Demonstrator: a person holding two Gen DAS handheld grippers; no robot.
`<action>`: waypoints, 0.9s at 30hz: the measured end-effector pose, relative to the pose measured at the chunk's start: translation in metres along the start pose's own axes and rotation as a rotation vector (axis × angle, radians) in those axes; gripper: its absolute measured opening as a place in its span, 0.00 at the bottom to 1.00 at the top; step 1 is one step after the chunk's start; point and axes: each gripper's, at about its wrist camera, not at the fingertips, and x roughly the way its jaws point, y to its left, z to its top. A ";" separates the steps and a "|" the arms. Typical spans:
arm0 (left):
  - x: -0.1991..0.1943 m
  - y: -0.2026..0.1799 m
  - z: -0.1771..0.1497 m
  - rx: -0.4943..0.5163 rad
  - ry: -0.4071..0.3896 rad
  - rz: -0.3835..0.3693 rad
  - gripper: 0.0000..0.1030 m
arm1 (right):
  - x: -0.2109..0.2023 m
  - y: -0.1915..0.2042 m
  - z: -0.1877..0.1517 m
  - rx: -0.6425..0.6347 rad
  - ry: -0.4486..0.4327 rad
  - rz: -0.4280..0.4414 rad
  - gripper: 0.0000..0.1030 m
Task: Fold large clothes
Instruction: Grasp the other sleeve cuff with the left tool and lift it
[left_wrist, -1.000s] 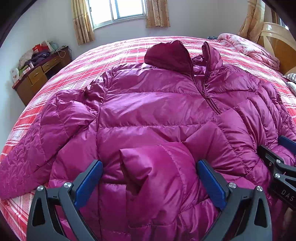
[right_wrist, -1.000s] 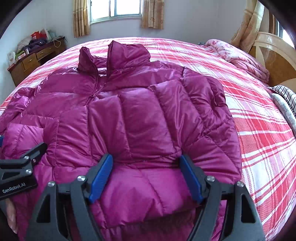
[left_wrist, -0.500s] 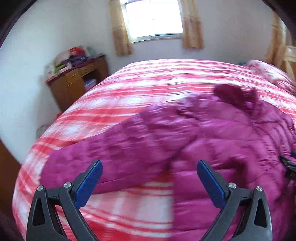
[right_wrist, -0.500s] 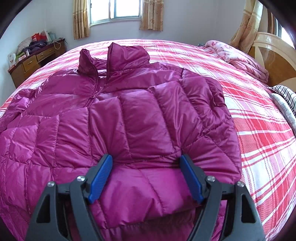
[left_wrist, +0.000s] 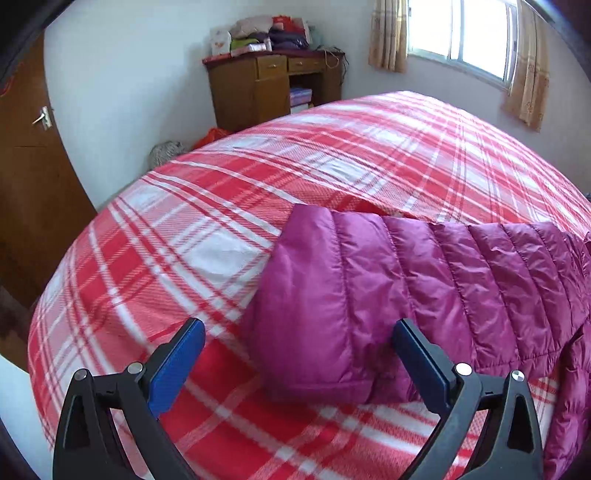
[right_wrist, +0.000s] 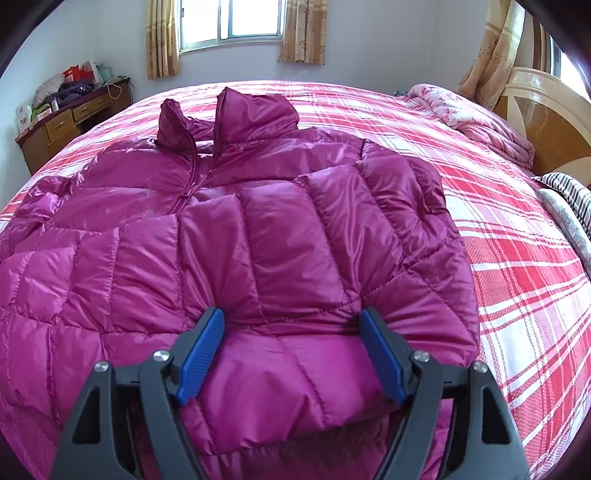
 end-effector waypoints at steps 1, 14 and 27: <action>-0.001 -0.004 0.002 0.004 -0.003 -0.026 0.86 | 0.000 0.000 0.000 0.000 0.000 0.000 0.77; -0.096 -0.034 0.044 0.156 -0.288 -0.016 0.13 | -0.007 -0.005 0.003 -0.017 0.016 0.028 0.77; -0.214 -0.178 0.017 0.465 -0.539 -0.229 0.12 | -0.053 -0.037 -0.029 -0.013 -0.092 0.022 0.76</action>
